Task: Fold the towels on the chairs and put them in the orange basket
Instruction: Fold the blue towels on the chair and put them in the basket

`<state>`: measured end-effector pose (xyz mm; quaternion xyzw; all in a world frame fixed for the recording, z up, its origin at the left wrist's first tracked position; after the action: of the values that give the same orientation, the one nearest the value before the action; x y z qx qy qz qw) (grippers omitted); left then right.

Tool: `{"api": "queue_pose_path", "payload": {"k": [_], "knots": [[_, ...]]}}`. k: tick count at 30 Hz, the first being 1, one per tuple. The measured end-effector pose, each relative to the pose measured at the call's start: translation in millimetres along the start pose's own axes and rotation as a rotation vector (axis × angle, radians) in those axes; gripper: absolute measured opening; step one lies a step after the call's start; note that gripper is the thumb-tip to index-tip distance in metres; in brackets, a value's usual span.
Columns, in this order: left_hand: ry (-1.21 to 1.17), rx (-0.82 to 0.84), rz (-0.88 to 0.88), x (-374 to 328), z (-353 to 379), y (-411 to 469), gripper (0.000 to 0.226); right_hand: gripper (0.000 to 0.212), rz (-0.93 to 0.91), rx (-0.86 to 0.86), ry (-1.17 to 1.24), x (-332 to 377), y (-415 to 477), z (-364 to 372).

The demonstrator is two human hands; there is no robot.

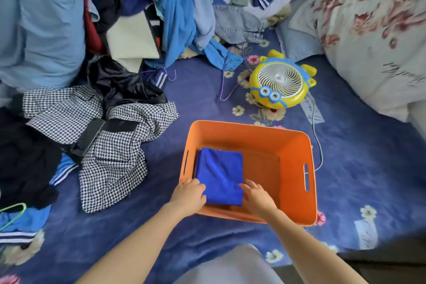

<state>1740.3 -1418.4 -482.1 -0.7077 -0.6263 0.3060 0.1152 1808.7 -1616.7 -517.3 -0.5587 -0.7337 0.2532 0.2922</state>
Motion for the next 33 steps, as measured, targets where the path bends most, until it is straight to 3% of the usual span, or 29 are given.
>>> {"api": "queue_pose_path", "payload": {"k": [5, 11, 19, 26, 33], "knots": [[-0.131, -0.16, -0.017, -7, -31, -19, 0.031, 0.052, 0.046, -0.12, 0.055, -18, -49, -28], [-0.238, -0.356, 0.136, -20, -72, -14, 0.032, 0.053, 0.165, -0.396, 0.145, -41, -103, -62], [-0.279, -0.464, 0.331, -70, -79, -4, 0.026, 0.052, 0.387, -0.495, 0.256, -102, -185, -35], [-0.162, -0.412, 0.505, -137, -68, -20, 0.027, 0.058, 0.53, -0.55, 0.311, -141, -260, 4], [0.002, -0.289, 0.675, -213, -8, -64, 0.033, 0.055, 0.706, -0.64, 0.414, -171, -359, 81]]}}
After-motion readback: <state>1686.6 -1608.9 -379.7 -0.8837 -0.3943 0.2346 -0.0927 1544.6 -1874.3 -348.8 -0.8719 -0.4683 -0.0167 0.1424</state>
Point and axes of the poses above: each hand's wrist, its own y-axis towards the middle knuckle, its own z-axis out of the palm, x = y × z, the point moved 1 cm from there along y, towards the middle knuckle, and after that the axes turned 13 degrees about z, right-handed, at the moved point
